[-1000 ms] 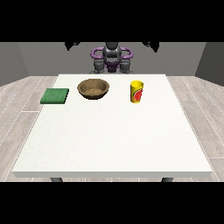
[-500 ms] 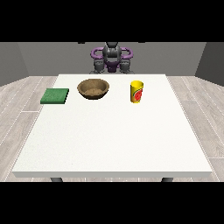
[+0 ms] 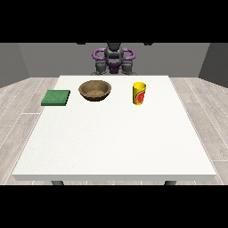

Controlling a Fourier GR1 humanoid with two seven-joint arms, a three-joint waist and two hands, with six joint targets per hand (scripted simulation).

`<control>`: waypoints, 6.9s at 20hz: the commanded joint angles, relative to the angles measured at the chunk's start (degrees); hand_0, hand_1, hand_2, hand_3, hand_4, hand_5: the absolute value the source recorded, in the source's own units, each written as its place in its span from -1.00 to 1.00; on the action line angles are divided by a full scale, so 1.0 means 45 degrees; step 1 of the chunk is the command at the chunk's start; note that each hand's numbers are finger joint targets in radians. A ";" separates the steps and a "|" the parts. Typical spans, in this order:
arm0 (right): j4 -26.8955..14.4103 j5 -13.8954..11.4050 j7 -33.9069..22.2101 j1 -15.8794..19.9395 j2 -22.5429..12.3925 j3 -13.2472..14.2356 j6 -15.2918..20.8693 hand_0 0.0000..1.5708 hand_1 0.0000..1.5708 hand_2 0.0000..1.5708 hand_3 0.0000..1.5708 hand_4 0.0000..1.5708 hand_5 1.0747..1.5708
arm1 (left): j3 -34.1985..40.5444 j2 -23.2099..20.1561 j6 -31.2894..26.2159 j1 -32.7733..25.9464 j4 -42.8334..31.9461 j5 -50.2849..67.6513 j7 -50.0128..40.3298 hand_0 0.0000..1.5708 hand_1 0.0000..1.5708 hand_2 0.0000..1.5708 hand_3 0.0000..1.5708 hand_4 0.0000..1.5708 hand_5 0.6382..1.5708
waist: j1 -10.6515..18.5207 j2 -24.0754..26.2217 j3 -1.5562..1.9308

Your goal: Pick the cup and pour the ball into the bowl, then pick the bowl and place it on the pad

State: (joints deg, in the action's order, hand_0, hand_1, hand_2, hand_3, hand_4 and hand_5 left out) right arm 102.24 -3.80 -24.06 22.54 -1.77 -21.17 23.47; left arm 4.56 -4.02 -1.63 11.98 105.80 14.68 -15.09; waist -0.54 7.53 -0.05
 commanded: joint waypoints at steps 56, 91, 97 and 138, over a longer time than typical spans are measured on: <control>0.4182 0.6586 0.0918 -0.1348 -0.3848 0.7945 -0.6425 -1.00 -1.00 -1.00 -1.00 -0.87 0.95 | 0.2568 -0.1902 0.3601 0.3556 -1.6440 -0.4442 1.5986 0.70 0.70 1.00 1.00 0.34 0.80 | -0.3424 -0.4725 0.0015; -0.0105 0.5041 0.2001 -0.0819 -0.2899 0.6727 -0.6604 -1.00 -1.00 -1.00 -1.00 -0.51 0.98 | -0.6656 -0.0234 1.0713 1.0235 -2.0964 -1.8847 0.0834 0.67 0.67 0.79 0.80 0.21 0.78 | -0.2967 -0.2003 0.0036; -0.1249 0.4886 0.2140 -0.1043 -0.2852 0.6792 -0.6673 -1.00 -1.00 -1.00 -1.00 -0.52 0.98 | -0.9359 0.0072 0.8725 1.1652 -2.1957 -2.2077 -0.1120 0.90 0.90 1.00 1.00 0.23 0.90 | -0.2397 -0.0939 0.0059; 0.2110 0.4032 0.2864 -0.3272 -0.1686 0.6609 -0.5514 -1.00 -1.00 -1.00 -1.00 -0.35 0.97 | 0.2914 -0.0721 0.1091 0.4580 -1.1903 -0.1160 1.1729 -0.78 -0.78 -1.00 -1.00 -0.74 0.99 | 0.0301 -0.3663 -0.0103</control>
State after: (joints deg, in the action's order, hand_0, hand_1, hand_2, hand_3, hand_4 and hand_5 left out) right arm 109.18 16.37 -10.57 6.93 -10.00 9.04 -3.93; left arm 12.65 -4.44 16.61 34.25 50.89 -0.15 31.32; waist -1.32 -5.63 -0.85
